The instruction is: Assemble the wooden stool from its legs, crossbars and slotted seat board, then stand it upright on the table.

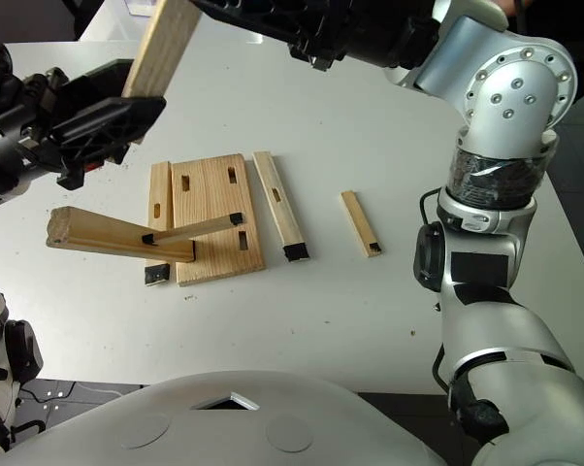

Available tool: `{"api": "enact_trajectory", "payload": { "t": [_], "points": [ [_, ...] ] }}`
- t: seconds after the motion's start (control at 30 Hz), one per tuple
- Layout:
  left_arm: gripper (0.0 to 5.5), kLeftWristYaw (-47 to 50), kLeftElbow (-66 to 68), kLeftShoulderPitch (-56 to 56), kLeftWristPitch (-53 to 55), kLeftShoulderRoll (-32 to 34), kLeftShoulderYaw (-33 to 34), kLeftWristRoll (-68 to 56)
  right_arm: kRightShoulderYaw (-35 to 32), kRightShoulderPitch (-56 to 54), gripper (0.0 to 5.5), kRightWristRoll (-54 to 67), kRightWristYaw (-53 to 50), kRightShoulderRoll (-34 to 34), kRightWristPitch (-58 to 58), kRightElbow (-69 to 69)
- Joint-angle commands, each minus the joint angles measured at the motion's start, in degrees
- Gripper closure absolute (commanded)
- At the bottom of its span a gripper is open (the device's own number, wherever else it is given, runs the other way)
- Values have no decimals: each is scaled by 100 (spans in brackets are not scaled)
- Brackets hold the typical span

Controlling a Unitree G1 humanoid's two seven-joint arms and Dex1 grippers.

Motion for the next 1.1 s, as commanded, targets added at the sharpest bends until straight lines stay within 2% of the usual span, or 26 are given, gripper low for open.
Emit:
{"api": "enact_trajectory", "payload": {
  "t": [0.03,0.5,0.93,0.97,1.1],
  "points": [
    [346,-143,-31,58,-89,86,-74,66,4,-20,135,1,-39,113,-26,-85],
    [346,-484,164,275,-273,204,-118,367,-230,69,347,138,184,74,-7,-134],
    [346,-417,223,154,-455,162,-381,656,-153,431,347,201,355,-27,44,-552],
    [310,-451,245,156,-427,186,-400,637,-175,444,347,174,349,-48,20,-553],
    [260,-468,420,50,-435,244,-457,740,-301,461,347,47,330,-181,-93,-477]
  ]
}}
